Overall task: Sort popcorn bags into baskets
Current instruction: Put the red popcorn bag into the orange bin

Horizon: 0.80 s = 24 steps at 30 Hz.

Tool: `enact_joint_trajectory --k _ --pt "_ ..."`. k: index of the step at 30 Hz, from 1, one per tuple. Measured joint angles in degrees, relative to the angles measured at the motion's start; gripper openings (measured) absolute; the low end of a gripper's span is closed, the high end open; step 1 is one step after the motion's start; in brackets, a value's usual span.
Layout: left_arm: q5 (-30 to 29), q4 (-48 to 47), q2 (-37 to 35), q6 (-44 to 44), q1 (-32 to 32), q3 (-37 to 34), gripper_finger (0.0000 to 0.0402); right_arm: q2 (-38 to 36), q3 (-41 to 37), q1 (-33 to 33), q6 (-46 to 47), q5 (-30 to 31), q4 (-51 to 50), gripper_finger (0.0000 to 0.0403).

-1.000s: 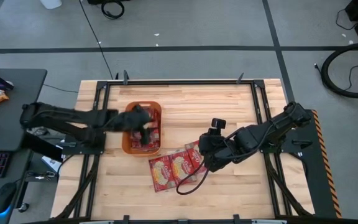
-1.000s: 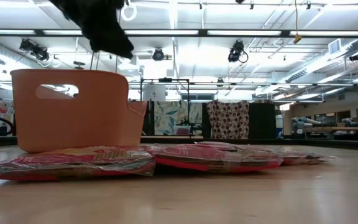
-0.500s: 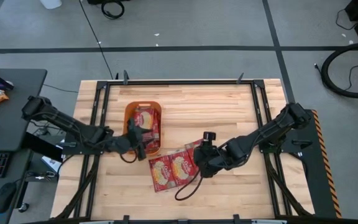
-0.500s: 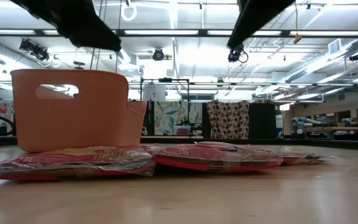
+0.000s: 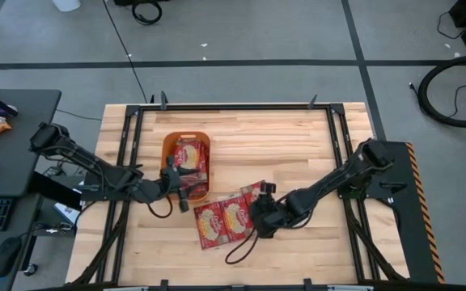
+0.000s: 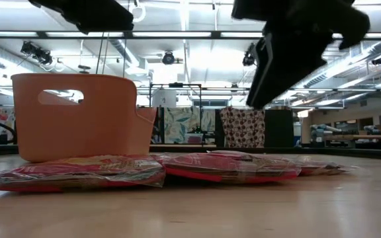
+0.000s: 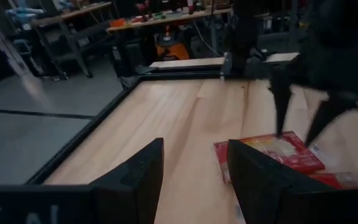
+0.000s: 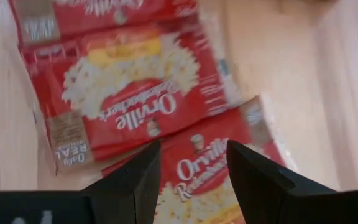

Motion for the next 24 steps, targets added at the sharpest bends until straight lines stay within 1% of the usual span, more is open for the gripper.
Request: enact_joint_trajectory --k 6,9,11,14,17,21,24 --pt "-0.6 1.5 0.0 3.4 1.6 0.0 0.018 6.5 5.8 2.4 -1.3 0.3 -4.1 0.0185" --pt "-0.8 1.6 0.0 3.5 2.6 0.0 0.018 8.2 8.1 5.4 -3.3 0.6 -5.6 0.0185" --pt "-0.8 1.6 0.0 3.6 3.3 0.0 0.018 8.9 8.4 7.8 -4.4 2.1 -5.9 0.0185" --pt "-0.8 1.6 0.0 4.4 4.4 0.0 0.018 8.7 8.1 10.9 -4.3 6.9 -5.8 0.0185" --pt "-0.8 1.7 0.0 4.9 5.4 0.0 0.018 8.7 6.3 13.4 -2.5 10.4 -6.2 0.0185" --pt "-0.8 1.8 0.0 4.9 6.6 0.0 0.018 8.7 3.1 14.9 0.7 12.4 -3.0 0.0185" --pt "-0.8 2.0 0.0 4.9 7.2 0.0 0.018 8.7 0.7 15.1 1.3 12.6 -0.5 0.0185"
